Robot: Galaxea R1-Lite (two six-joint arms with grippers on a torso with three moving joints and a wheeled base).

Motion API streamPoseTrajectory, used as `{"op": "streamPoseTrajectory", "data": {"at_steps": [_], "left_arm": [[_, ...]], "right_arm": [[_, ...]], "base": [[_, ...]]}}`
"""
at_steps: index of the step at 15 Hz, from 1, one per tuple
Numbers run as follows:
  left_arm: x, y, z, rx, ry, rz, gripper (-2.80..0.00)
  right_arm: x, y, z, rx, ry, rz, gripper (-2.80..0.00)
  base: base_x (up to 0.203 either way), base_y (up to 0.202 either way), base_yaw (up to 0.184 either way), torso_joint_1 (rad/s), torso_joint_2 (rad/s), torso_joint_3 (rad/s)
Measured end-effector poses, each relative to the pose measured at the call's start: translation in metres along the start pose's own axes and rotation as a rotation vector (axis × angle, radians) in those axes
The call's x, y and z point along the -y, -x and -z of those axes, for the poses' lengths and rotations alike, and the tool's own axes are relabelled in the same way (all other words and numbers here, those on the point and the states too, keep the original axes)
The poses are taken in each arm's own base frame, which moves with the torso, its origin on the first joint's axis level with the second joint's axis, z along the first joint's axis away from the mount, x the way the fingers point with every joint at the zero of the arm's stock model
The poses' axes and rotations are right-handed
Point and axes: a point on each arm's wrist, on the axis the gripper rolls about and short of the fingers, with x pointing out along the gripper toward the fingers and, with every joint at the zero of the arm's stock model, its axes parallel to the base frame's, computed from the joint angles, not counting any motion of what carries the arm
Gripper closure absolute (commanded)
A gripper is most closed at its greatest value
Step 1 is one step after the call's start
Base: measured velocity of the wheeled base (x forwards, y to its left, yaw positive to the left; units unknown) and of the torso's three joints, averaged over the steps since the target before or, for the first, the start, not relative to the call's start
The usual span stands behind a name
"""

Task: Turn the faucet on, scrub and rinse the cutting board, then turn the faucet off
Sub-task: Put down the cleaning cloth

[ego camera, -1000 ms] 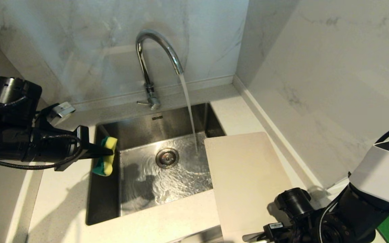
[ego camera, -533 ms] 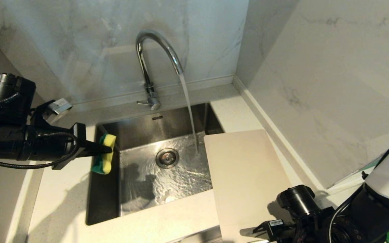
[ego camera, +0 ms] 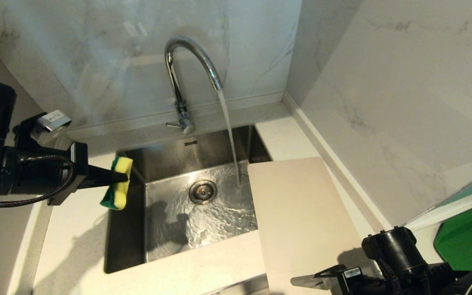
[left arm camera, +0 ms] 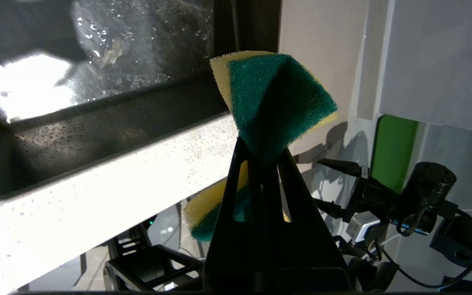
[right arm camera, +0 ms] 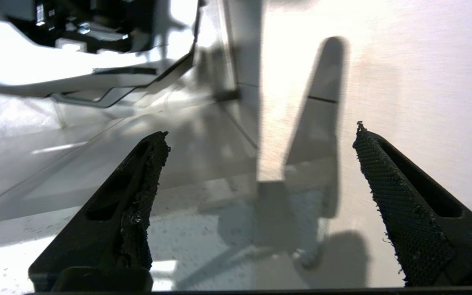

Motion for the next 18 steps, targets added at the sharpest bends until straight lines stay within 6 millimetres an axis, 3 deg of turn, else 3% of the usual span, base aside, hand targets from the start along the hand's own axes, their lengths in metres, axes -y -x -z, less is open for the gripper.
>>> {"op": "streamPoseTrajectory", "data": {"at_steps": [7, 11, 12, 18], "left_arm": [[0.01, 0.023, 0.006, 0.032, 0.016, 0.037, 0.0], [0.016, 0.031, 0.009, 0.046, 0.002, 0.058, 0.0], [0.016, 0.033, 0.009, 0.049, 0.005, 0.061, 0.0], [0.02, 0.039, 0.011, 0.06, -0.003, 0.081, 0.0]], "right_arm": [[-0.01, 0.031, -0.013, 0.21, -0.139, 0.07, -2.8], [0.005, 0.052, -0.022, 0.288, -0.26, 0.161, -2.8], [0.011, 0.058, -0.025, 0.303, -0.288, 0.191, 0.0], [0.04, 0.081, -0.036, 0.376, -0.393, 0.299, 0.0]], "base": [[0.0, 0.0, 0.0, 0.0, 0.0, 0.0], [0.0, 0.0, 0.0, 0.0, 0.0, 0.0], [0.0, 0.0, 0.0, 0.0, 0.0, 0.0], [0.0, 0.0, 0.0, 0.0, 0.0, 0.0]]}}
